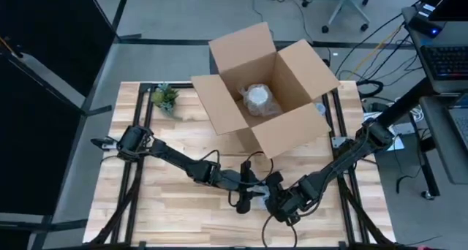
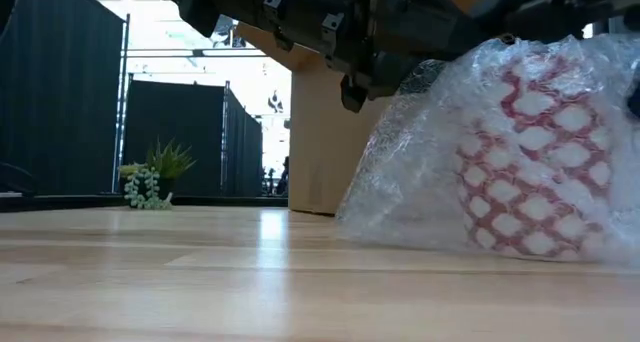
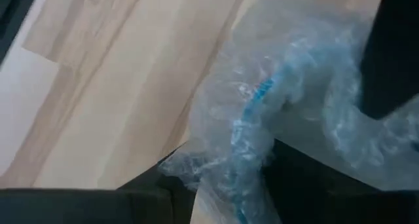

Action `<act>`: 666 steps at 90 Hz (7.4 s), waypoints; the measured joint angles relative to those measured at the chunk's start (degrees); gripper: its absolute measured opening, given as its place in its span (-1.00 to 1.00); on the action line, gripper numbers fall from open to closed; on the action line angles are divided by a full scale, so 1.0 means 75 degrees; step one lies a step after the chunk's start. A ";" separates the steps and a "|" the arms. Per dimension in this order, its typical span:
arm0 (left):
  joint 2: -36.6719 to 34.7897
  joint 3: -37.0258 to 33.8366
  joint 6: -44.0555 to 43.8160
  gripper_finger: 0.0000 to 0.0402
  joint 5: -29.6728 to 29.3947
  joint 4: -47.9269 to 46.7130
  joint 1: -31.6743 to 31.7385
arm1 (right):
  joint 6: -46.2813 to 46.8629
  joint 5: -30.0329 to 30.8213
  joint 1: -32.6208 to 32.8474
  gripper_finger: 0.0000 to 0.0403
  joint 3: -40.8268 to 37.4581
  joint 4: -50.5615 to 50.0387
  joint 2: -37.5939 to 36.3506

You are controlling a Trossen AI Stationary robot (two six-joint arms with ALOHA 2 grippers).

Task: Wrap mug
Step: Wrap the red mug with the bubble wrap

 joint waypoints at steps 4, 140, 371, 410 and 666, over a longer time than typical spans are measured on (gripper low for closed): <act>0.0000 0.0000 0.0000 -0.30 0.0000 0.0001 0.0000 | 0.0059 -0.0126 -0.0036 -0.25 0.0000 -0.0001 -0.0019; 0.0000 -0.0003 -0.0015 -0.30 0.0032 -0.0005 -0.0003 | 0.3413 -0.1036 -0.0770 0.35 0.0828 -0.0446 -0.1023; -0.0093 0.0032 0.0609 -0.30 -0.0405 -0.0891 -0.0044 | 0.3085 -0.0437 -0.0573 0.33 0.2247 -0.2642 0.0350; -0.0079 0.0011 0.0617 -0.30 -0.0408 -0.0957 -0.0044 | 0.2612 0.0133 -0.0301 0.33 0.2957 -0.2374 0.0352; 0.0143 0.1366 0.1624 -0.30 0.0194 -0.2521 -0.0057 | 0.5375 0.2430 0.0944 0.33 -0.2198 0.2155 -0.0950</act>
